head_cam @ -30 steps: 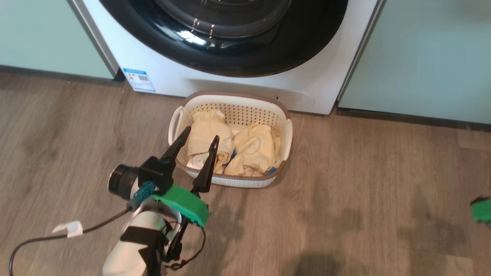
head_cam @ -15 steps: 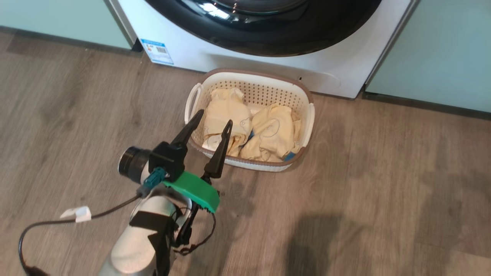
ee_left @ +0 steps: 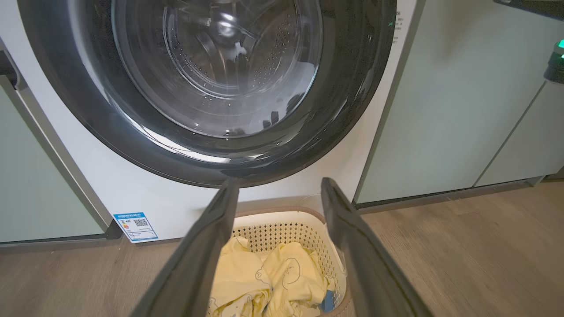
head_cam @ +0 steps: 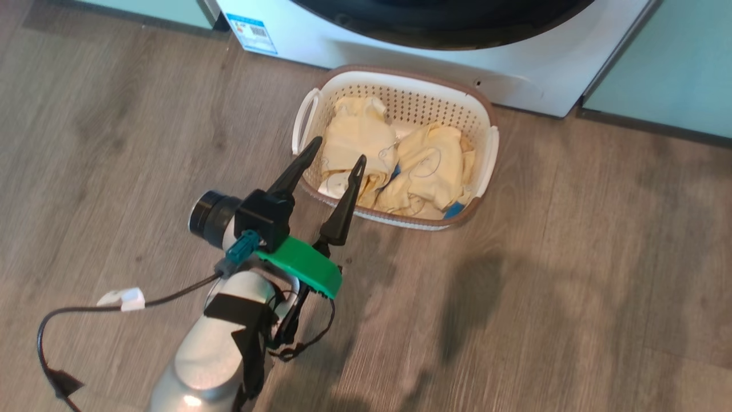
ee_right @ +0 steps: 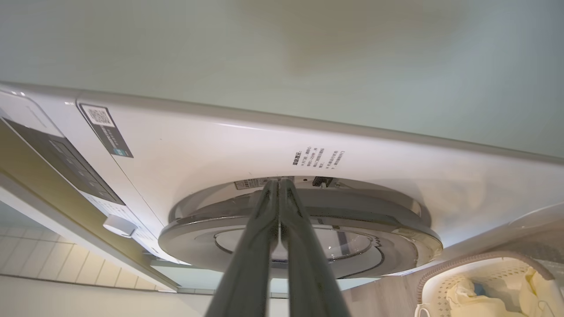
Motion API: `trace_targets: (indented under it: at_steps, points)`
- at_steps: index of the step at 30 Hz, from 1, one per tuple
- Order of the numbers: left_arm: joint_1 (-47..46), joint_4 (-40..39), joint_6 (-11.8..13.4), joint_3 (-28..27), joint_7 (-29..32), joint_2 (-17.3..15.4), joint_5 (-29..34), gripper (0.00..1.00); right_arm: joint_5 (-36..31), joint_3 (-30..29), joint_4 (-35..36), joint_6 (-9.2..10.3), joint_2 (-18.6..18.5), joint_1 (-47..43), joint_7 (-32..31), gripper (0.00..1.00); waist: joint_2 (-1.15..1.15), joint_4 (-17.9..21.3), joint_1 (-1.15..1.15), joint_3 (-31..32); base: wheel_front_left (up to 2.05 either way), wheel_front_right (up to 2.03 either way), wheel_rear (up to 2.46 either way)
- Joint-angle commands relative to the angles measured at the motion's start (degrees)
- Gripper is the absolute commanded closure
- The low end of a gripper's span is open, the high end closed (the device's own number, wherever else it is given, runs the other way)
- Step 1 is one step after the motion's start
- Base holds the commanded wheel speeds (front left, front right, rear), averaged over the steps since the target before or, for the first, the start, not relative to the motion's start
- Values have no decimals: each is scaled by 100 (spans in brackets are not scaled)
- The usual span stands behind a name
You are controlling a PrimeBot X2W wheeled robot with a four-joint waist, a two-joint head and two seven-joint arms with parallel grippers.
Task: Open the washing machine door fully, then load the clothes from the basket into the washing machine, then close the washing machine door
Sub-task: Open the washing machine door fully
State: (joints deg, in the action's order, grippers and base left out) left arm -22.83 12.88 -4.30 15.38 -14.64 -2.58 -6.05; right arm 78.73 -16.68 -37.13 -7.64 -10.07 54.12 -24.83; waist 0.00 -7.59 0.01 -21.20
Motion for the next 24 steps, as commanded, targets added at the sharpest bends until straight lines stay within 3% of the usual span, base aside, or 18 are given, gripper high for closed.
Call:
trace_targets:
  at_steps: [1,10,24]
  points:
    - [-209,-223,25,-130,-36,-50,25,0,-131,208,117,15,-35,416,-104,100,0,-64,-1,-108,0,0,0]
    - [-385,-321,73,14,-36,-37,2,0,-587,616,-466,15,76,1619,-419,100,0,-266,-1,-444,0,0,0]
    - [-687,-409,246,341,-36,-31,-269,0,-924,671,-1657,15,267,3107,-710,100,0,-571,-1,-929,0,0,0]
